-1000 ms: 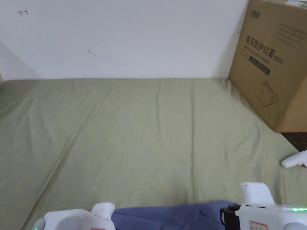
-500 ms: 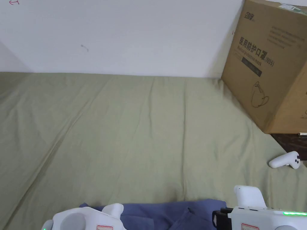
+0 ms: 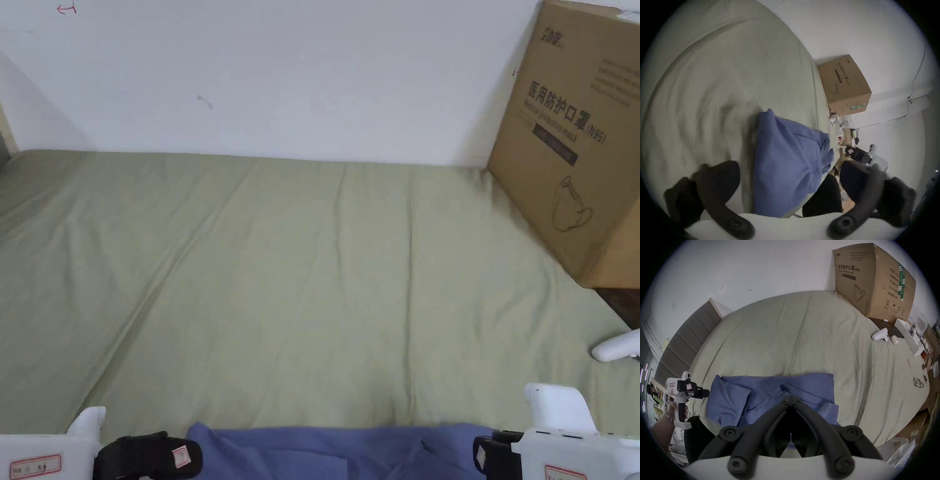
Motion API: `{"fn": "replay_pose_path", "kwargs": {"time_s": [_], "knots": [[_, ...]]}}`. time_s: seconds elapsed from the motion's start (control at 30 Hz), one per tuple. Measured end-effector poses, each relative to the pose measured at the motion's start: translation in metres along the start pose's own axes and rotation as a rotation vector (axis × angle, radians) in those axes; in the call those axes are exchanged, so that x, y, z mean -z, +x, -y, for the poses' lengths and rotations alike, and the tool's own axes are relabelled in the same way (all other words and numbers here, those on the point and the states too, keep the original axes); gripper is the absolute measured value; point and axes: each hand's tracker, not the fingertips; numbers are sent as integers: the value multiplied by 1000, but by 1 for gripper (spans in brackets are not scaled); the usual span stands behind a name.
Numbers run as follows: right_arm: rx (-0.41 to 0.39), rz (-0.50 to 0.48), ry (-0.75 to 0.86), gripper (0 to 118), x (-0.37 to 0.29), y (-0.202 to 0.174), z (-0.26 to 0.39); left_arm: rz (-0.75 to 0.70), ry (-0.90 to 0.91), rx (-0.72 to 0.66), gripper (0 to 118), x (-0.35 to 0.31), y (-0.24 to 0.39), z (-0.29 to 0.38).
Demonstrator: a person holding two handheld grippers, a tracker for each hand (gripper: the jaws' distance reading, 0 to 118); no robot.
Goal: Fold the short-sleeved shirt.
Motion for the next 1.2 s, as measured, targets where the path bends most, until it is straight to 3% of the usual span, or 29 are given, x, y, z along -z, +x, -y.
{"fn": "replay_pose_path", "kwargs": {"time_s": [0.13,0.3,0.5,0.53,0.57,0.63,0.7,0.83,1.0,1.17,1.2], "knots": [[0,1,-14,0,0,-4,0,109,-21,-121,118,22,-23,3],[-19,14,-50,0,3,-12,-1,386,-117,-166,118,64,-30,10],[-23,8,-65,0,3,-21,-3,448,-98,-171,118,75,-53,11],[-27,6,-69,0,4,-23,-3,441,-95,-172,113,73,-57,11],[-26,3,-71,0,6,-24,-3,404,-86,-182,90,72,-63,12],[-16,-9,-79,0,9,-27,-4,169,-99,-186,10,79,-78,16],[-10,-25,-87,0,11,-30,-4,298,-40,-153,11,72,-70,19],[-33,-39,-87,0,10,-35,-2,142,-55,-97,11,67,-45,19],[-48,-47,-66,0,6,-33,-6,-132,20,215,11,22,19,16],[-33,-69,-48,0,4,-30,-7,-642,154,535,11,-30,78,19],[-31,-74,-46,0,4,-29,-6,-675,161,535,11,-36,83,20]]}}
